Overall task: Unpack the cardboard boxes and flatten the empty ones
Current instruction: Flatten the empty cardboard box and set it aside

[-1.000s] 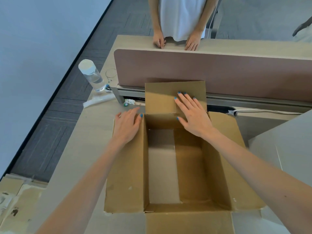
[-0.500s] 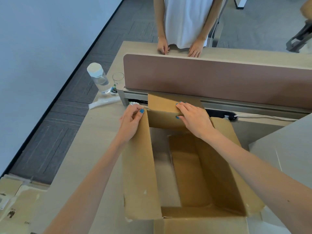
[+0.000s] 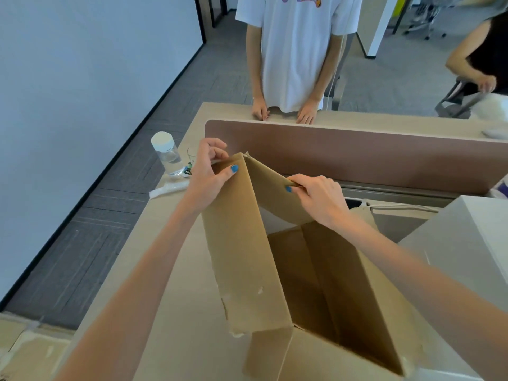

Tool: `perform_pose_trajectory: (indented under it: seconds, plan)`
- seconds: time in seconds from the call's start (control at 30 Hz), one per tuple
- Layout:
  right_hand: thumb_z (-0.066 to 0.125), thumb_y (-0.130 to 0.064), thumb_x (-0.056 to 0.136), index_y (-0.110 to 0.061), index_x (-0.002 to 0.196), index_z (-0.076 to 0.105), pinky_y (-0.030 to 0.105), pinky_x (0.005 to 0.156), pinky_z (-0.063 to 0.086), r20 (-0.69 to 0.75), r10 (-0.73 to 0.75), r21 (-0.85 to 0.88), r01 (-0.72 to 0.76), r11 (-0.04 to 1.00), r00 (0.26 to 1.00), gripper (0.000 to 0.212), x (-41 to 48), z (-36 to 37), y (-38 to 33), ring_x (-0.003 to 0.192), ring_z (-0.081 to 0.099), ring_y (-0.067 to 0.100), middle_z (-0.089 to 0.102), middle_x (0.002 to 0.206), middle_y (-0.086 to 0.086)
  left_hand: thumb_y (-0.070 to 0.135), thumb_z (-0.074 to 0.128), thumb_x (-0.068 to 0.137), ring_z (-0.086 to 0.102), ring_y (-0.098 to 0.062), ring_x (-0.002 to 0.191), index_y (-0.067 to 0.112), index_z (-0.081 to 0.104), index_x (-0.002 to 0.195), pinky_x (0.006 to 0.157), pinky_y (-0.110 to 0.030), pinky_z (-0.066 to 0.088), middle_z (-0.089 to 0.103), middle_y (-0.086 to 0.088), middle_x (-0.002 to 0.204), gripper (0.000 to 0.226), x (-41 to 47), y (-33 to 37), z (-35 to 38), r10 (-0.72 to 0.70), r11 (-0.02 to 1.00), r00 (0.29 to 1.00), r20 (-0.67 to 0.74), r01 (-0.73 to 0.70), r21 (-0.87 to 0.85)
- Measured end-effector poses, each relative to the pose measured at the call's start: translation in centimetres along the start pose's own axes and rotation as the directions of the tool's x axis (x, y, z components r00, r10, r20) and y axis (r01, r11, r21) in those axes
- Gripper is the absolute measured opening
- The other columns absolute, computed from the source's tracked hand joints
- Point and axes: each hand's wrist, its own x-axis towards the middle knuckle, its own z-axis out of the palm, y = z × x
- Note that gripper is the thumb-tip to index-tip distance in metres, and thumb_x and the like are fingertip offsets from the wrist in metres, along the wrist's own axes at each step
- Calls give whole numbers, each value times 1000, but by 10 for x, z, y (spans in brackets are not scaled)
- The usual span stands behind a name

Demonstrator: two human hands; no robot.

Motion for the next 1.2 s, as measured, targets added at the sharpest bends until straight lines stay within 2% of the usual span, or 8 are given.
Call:
perform_pose_trajectory:
  seconds: [0.07,0.17,0.33,0.57,0.73,1.07,1.13,1.2]
  plan:
    - [39,-33,102,-26,123,60,26,62,48,23,24,78,-25,997,999,30,2,-17,-10,73,62,15,70,91,-5,9,68,92,54,4,95,13,41,118,80,-4,44,49,33,99,38,2,13,1,31,999,998,-59,-31,10]
    - [21,-63,93,-30,125,55,26,65,50,97,61,147,-75,986,993,57,5,-43,-31,72,59,9,68,91,-6,16,69,92,57,-5,95,25,37,113,77,-1,44,57,6,106,39,3,35,1,56,998,991,-124,-57,-7]
    - [28,-89,69,-26,125,45,29,67,48,146,46,-110,-30,993,988,86,2,-73,-51,72,57,12,62,87,-7,22,70,92,56,2,95,23,40,114,74,3,41,54,14,105,37,-3,64,7,91,996,985,-144,-94,-11]
    - [50,-64,87,-21,113,48,36,71,48,2,-20,-72,20,997,1000,50,-17,-97,-60,76,59,21,62,83,-3,12,72,87,59,-15,99,34,39,98,88,-21,50,59,-8,105,41,-12,100,8,229,965,956,-186,-247,-83]
    - [50,-37,95,-15,110,48,34,62,37,-94,-10,-32,7,999,996,27,-34,-101,-68,71,56,28,54,75,0,6,72,80,57,-20,96,30,41,95,92,-44,49,55,-3,93,41,-22,121,10,303,940,930,-209,-328,-97]
    - [53,-24,95,-15,98,47,35,59,32,-205,12,97,8,995,979,11,-61,-118,-60,62,48,28,52,69,-1,20,79,80,46,3,114,31,51,122,106,-34,35,50,17,122,52,-53,118,-14,388,907,908,-155,-348,237]
    - [54,-21,94,-20,92,41,35,59,37,-233,-2,149,38,988,972,14,-70,-124,-58,58,45,26,48,63,-7,33,71,87,44,10,110,32,47,129,111,-34,27,51,18,126,49,-61,111,-24,348,901,932,-97,-305,309]
    - [56,-18,93,-24,89,37,36,60,42,-260,-15,187,65,980,965,20,-78,-129,-58,56,45,25,45,60,-10,49,47,97,51,-2,109,28,46,130,117,-34,18,57,15,113,39,-72,110,-32,364,841,931,-29,-315,441]
